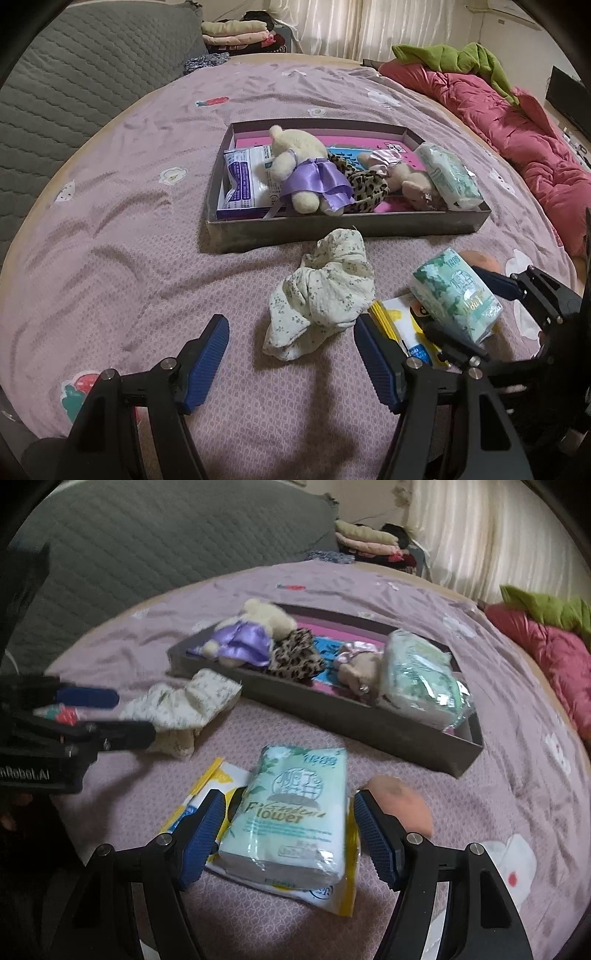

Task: Organize soft objects
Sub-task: 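Reach the left tool to the white floral cloth while the right tool reaches the Flower tissue pack, then close the left tool on the white floral cloth while the right tool grasps the Flower tissue pack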

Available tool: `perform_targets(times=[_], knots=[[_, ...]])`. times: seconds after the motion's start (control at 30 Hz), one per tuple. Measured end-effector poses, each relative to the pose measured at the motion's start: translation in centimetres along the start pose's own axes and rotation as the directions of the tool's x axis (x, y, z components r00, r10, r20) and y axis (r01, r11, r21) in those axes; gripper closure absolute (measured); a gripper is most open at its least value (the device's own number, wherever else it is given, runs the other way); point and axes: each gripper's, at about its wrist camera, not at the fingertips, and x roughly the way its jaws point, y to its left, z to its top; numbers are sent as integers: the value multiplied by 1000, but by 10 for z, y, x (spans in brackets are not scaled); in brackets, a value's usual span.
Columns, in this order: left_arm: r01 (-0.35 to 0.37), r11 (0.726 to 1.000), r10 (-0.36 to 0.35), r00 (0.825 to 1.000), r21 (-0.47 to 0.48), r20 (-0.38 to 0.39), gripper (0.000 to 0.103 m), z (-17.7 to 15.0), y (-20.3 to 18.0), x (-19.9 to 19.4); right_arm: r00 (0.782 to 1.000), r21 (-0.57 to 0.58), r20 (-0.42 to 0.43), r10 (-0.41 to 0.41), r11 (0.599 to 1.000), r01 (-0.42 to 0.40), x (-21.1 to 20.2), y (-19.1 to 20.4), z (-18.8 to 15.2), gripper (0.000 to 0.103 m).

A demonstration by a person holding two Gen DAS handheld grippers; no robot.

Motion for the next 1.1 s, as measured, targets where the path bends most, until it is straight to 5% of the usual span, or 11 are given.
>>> perform_targets(times=[0.27, 0.63, 0.87, 1.1], knots=[[14, 1000, -14, 1000, -8, -4, 33, 7, 2, 12, 1000, 17, 0, 30, 999, -30, 2, -6, 3, 44], [28, 999, -29, 999, -22, -44, 33, 23, 1, 47, 999, 11, -3, 51, 999, -51, 0, -5, 3, 44], [26, 999, -24, 999, 35, -44, 71, 19, -11, 52, 999, -6, 7, 52, 999, -52, -2, -3, 7, 47], [53, 998, -52, 999, 32, -13, 84, 16, -13, 37, 998, 4, 35, 60, 998, -60, -10, -4, 11, 48]])
